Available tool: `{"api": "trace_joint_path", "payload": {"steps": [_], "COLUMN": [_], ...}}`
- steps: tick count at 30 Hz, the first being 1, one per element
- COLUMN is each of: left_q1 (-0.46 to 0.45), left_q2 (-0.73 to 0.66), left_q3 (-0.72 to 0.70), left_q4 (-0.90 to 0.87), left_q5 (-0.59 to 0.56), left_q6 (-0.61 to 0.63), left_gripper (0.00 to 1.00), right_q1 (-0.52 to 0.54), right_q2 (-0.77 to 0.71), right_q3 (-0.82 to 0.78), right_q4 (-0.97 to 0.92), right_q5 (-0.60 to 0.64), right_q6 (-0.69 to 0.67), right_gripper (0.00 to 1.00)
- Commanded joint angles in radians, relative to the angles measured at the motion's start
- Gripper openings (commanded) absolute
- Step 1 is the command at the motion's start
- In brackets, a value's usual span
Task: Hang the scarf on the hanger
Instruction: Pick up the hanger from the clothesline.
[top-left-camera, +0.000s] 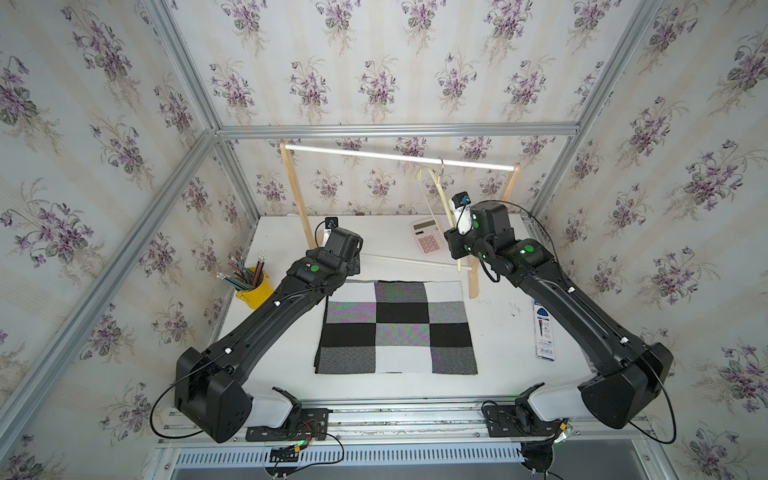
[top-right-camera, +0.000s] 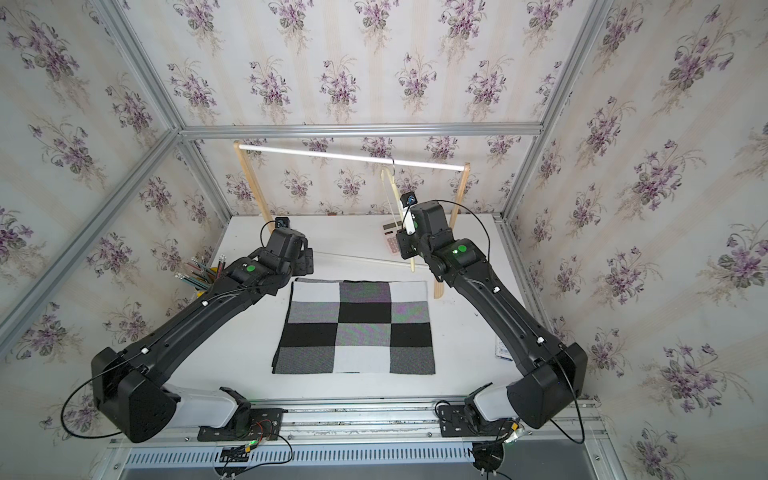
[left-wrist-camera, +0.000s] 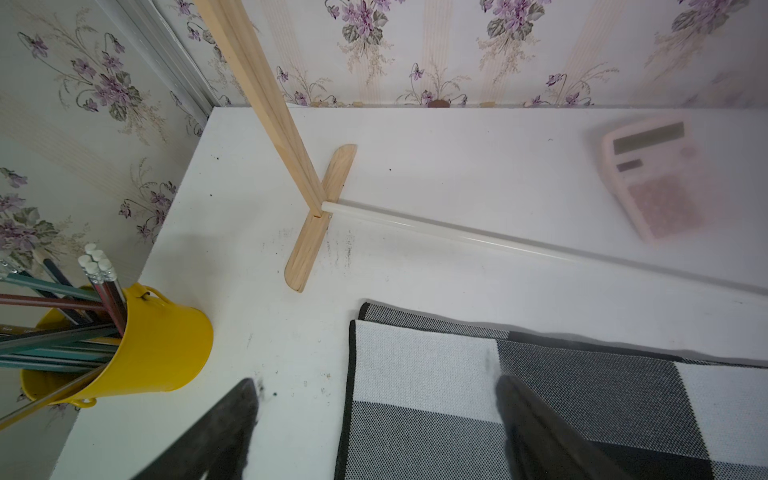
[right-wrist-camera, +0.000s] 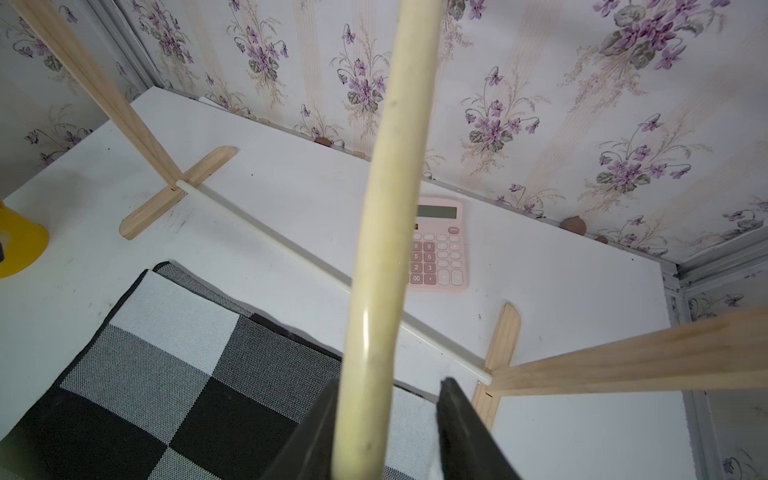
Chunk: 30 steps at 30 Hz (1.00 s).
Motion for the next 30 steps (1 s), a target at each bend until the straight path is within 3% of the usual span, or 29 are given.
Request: {"api": "trace_joint_path", "payload": {"steps": [1, 7, 11, 16, 18, 30], "left_q1": [0.001, 0.001, 0.001, 0.001, 0.001, 0.001], "left_q2": [0.008, 0.02, 0.02, 0.019, 0.02, 0.014], "left_q3": [0.012, 0.021, 0.023, 0.023, 0.021, 0.02], "left_q4": [-0.004, -0.008, -0.009, -0.01, -0.013, -0.016], "left_q5": [-0.013, -0.012, -0.012, -0.014, -0.014, -0.013], "left_q6": [0.006, 0.007, 0.006, 0.006, 0.004, -0.003], "left_gripper": [0.91, 0.91, 0.9, 0.9, 0.9, 0.9], "right_q1": [0.002, 0.003, 0.043, 0.05, 0.052, 0.087], "right_q2": [-0.004, -0.003, -0.001, 0.002, 0.002, -0.025], "right_q3": [0.013, 0.013, 0.012, 0.012, 0.011, 0.009], "right_q4": [0.018, 0.019, 0.018, 0.017, 0.018, 0.117], "right_q5": [0.016, 0.026, 0.029, 0.028, 0.027, 0.027], "right_q6": [0.005, 0.007, 0.005, 0.003, 0.002, 0.017], "right_gripper": [0.41, 0.4, 0.32, 0.12, 0.0, 0.0]}}
